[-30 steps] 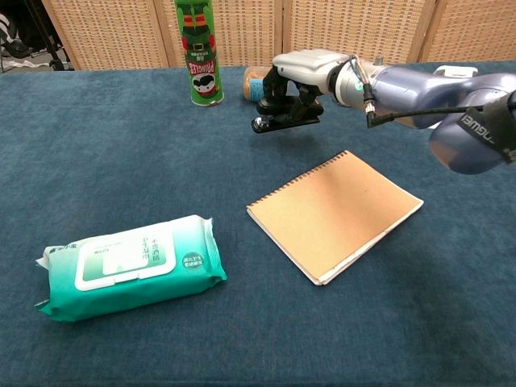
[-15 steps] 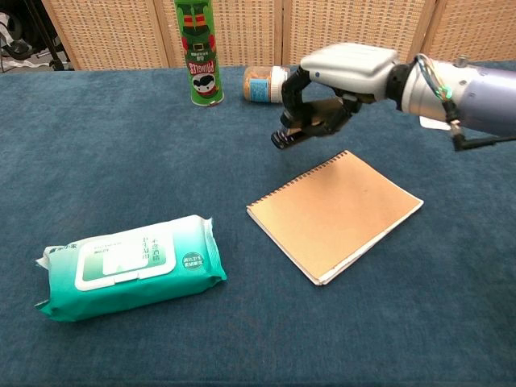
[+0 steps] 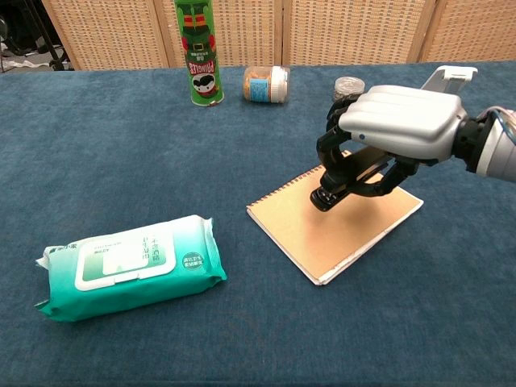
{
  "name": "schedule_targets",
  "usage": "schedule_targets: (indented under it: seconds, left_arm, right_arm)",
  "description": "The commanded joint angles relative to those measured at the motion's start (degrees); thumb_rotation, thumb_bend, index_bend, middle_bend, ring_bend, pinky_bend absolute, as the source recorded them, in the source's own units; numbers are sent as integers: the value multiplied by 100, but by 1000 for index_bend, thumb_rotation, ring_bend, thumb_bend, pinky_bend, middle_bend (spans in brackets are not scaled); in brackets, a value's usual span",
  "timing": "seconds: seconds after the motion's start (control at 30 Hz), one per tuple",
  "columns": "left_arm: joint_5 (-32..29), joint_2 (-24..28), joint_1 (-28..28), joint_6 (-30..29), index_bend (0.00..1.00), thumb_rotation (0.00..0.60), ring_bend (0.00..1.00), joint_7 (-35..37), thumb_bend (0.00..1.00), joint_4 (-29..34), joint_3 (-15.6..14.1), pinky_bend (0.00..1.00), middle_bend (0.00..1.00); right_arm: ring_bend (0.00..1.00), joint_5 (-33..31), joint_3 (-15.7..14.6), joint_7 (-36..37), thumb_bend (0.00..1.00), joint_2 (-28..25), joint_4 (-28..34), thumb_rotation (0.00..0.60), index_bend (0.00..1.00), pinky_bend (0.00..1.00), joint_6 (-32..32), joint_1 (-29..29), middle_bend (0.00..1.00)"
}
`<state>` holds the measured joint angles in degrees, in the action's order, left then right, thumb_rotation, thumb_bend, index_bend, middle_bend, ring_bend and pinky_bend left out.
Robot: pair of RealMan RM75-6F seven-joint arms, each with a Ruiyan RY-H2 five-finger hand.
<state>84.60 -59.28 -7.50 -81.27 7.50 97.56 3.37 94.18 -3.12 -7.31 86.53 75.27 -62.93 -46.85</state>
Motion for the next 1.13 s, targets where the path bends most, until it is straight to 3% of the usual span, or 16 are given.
schedule_targets:
  seconds: [0.03,0.2,0.3,0.33,0.37,0.43,0.47,0.67,0.83,0.97,1.13]
  left_arm:
    - [32,3,8,-33,0,600,0,7,0,2,-7,0,0]
    - [38,18,4,-21,0,600,0,36,0,5,-20,0,0]
    - [46,25,4,-27,0,600,0,57,0,2,-24,0,0]
    - [44,25,5,-33,0,600,0,65,0,1,-21,0,0]
    - [42,26,6,-37,0,600,0,69,0,-2,-20,0,0]
    - [33,25,8,-42,0,600,0,70,0,-8,-17,0,0]
    - [32,26,6,-38,0,600,0,72,0,-8,-18,0,0]
    - [48,45,0,-26,0,600,0,95,0,8,-34,0,0]
    - [129,72,23,-78,0,600,0,165,0,7,-66,0,0]
    - [239,69,49,-157,0,600,0,211,0,-31,-101,0,0]
    - [193,-22,65,-220,0,600,0,112,0,-131,-67,0,0]
  right_arm:
    - [326,-9,-3,-72,620,166,-82,600,561,167,81,45,552]
    - [326,-26,56,-85,619,421,-306,600,561,167,174,65,550]
    - [319,-1,73,-99,479,505,-428,600,533,167,218,58,486]
    - [281,-4,55,-81,341,491,-422,600,442,167,286,47,396]
    - [199,-42,46,-72,189,451,-372,600,289,152,386,35,257]
    - [52,-259,95,-4,21,289,-47,600,59,98,648,18,54]
    - [6,-306,134,-12,0,230,77,600,6,66,665,20,4]
    - [0,-409,253,-256,0,-118,701,600,0,41,580,110,0]
    - [0,-357,279,-507,0,-834,1669,600,0,41,47,433,0]
    - [0,-44,164,-511,0,-1411,2065,600,0,40,-1002,1047,0]
    - [0,-39,168,-181,0,-1547,1601,600,0,5,-2407,1963,0]
